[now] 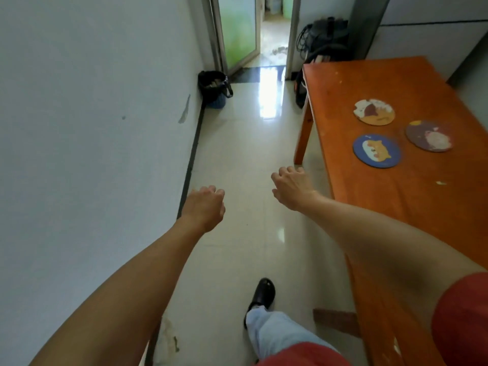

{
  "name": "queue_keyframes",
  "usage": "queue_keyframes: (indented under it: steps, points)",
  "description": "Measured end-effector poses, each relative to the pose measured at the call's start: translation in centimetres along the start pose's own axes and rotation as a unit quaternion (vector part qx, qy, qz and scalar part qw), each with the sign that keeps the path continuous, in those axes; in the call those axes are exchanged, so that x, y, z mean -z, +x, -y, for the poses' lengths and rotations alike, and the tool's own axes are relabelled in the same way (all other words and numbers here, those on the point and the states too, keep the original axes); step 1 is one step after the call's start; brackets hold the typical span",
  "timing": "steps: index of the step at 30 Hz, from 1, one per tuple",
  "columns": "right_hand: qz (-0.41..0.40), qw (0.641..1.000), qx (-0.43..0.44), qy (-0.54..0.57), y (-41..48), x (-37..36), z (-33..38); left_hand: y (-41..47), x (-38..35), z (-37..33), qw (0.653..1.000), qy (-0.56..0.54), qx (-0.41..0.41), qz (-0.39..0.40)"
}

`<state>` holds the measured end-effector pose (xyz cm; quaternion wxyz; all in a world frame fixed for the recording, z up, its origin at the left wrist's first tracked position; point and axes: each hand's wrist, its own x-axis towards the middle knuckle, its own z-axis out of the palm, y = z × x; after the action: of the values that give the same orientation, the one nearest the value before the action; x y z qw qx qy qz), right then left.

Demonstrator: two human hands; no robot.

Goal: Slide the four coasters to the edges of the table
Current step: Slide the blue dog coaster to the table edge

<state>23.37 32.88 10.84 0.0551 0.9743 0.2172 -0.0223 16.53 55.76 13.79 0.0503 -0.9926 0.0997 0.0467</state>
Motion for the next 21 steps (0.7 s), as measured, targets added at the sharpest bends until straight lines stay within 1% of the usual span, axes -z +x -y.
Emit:
queue_keyframes:
  steps: [7, 10, 13, 17, 21]
  points:
    - [0.033, 0.997, -0.070, 0.013, 9.9, -0.9, -4.4, 13.9, 1.5, 3.3, 0.998, 0.011, -0.068, 0.011]
    - [0.047, 0.994, -0.096, 0.022, 12.8, -0.3, -7.0, 19.5, 2.5, 3.7, 0.995, 0.008, -0.096, 0.008]
    - [0.049, 0.990, -0.132, 0.022, 15.2, 0.0, -10.2, 25.6, 3.1, 3.2, 0.989, 0.016, -0.144, 0.006]
    - [0.073, 0.974, -0.214, 0.032, 17.4, -0.1, -15.0, 34.2, 3.1, 1.7, 0.976, 0.012, -0.218, -0.001]
    - [0.101, 0.940, -0.325, 0.040, 19.0, -1.0, -18.9, 42.2, 3.1, -0.2, 0.950, 0.003, -0.312, -0.005]
